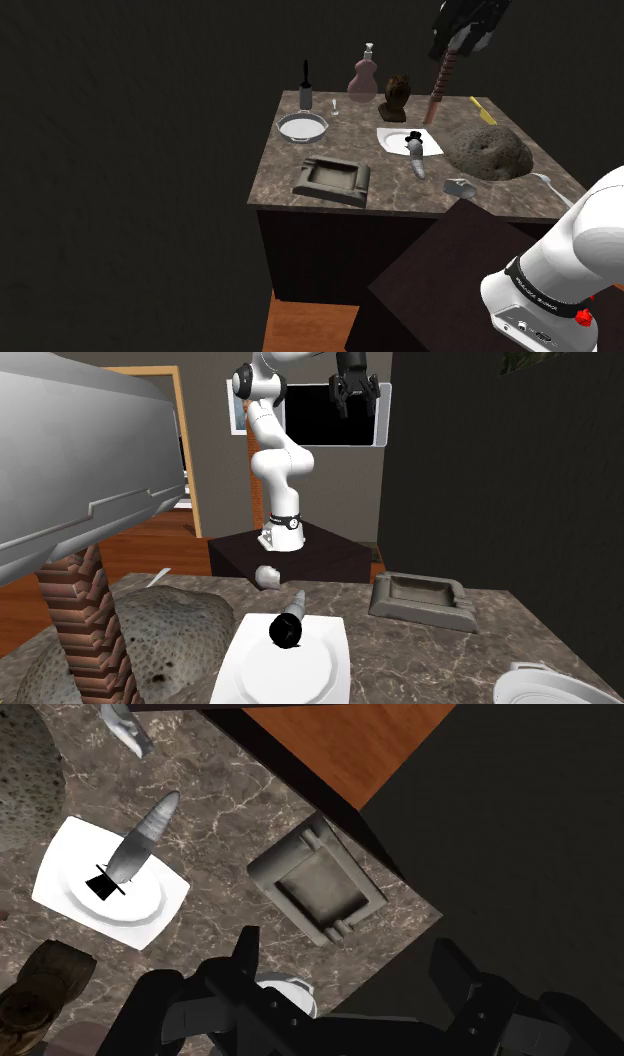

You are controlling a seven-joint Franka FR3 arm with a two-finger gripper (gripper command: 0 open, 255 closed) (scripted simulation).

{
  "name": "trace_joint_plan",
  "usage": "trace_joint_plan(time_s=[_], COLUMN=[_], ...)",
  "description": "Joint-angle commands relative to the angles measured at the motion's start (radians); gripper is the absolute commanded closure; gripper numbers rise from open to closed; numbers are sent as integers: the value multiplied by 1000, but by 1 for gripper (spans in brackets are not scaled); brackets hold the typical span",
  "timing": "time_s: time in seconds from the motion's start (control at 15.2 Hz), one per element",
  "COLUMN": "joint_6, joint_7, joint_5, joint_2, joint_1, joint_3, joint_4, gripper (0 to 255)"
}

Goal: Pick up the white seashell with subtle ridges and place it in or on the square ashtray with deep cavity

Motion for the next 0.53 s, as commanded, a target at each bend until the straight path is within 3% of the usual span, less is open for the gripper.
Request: trace_joint_plan(time_s=[0.0, 0.46], joint_6=[0, 121], joint_7=[0, -81], joint_5=[0, -58], joint_2=[0, -18], joint_1=[0, -32], joint_3=[0, -60], joint_4=[0, -199], gripper=[0, 0])
